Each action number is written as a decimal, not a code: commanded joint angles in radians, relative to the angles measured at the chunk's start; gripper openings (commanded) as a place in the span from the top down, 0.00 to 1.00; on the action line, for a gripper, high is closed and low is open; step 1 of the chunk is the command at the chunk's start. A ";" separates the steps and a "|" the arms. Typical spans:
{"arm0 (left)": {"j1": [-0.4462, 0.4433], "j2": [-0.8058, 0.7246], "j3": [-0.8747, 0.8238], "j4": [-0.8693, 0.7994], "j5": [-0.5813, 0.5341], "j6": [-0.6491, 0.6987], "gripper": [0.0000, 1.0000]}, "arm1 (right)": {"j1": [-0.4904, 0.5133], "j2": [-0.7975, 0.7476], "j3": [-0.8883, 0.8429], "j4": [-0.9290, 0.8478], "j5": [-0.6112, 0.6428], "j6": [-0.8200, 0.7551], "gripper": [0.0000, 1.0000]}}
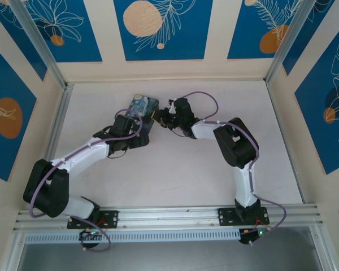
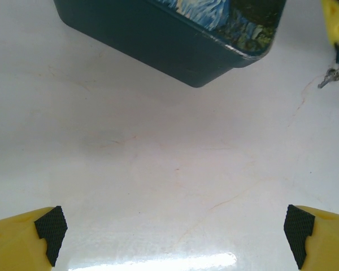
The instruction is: Unlock a padlock with a key
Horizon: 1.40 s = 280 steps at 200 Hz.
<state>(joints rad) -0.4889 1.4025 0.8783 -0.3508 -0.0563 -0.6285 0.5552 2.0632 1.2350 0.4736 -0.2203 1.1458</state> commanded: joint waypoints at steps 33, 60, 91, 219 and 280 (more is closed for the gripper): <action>-0.009 -0.076 -0.005 -0.031 -0.024 -0.008 0.00 | -0.123 -0.087 -0.077 -0.058 -0.024 -0.041 0.78; -0.010 -0.079 -0.006 -0.032 -0.021 -0.014 0.00 | -0.147 -0.016 -0.001 -0.103 -0.058 -0.035 0.78; -0.010 -0.073 -0.003 -0.034 -0.018 -0.018 0.00 | -0.135 0.051 0.087 -0.193 -0.041 -0.059 0.78; -0.009 -0.081 -0.013 -0.013 -0.005 -0.029 0.00 | -0.297 -0.410 -0.337 -0.184 0.055 -0.095 0.79; -0.007 -0.177 0.016 -0.083 -0.125 0.069 0.00 | -0.319 -0.842 -0.433 -0.494 0.232 -0.306 0.07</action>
<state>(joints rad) -0.4889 1.2831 0.8734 -0.3813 -0.0895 -0.6220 0.2489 1.3315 0.8131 0.1638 -0.0952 0.9771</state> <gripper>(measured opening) 0.997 0.787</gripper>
